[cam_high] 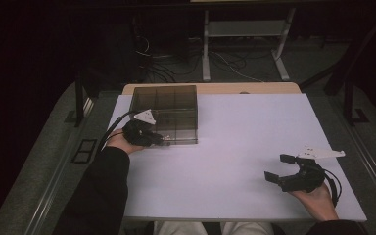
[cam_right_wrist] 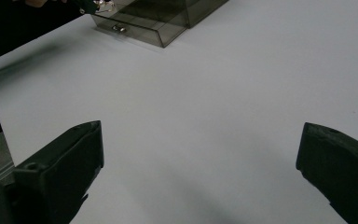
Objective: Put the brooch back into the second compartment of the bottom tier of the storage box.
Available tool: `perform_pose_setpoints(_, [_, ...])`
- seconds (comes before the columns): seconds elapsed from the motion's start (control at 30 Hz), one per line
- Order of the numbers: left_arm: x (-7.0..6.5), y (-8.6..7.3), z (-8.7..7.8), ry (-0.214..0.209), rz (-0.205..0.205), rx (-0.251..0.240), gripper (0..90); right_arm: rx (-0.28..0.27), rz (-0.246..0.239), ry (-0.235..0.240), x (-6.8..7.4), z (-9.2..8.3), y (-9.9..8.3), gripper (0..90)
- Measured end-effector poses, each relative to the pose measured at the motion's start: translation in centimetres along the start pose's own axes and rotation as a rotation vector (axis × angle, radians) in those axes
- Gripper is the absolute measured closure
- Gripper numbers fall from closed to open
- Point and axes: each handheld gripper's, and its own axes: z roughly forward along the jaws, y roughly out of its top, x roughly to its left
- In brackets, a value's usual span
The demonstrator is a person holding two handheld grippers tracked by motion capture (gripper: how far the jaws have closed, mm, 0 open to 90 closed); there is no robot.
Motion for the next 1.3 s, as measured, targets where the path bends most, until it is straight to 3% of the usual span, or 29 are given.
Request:
perform_pose_setpoints(0.33, [0.7,0.8,-0.4,0.008,0.003,0.001,78.7,0.001,0.002,-0.003,0.0,-0.1,0.0,0.4])
perform_pose_setpoints(0.63, [1.3,1.3,-0.6,0.018,-0.019,-0.018,78.7,0.0,0.007,-0.003,-0.1,-0.1,0.0,0.5])
perform_pose_setpoints(0.67, [1.4,1.4,-0.7,0.019,-0.004,-0.013,78.7,0.0,0.007,-0.003,-0.1,-0.1,0.0,0.4])
perform_pose_setpoints(1.3, [2.7,1.3,-0.1,0.047,-0.059,-0.054,78.6,-0.002,0.005,-0.005,-0.2,-0.2,-0.1,0.4])
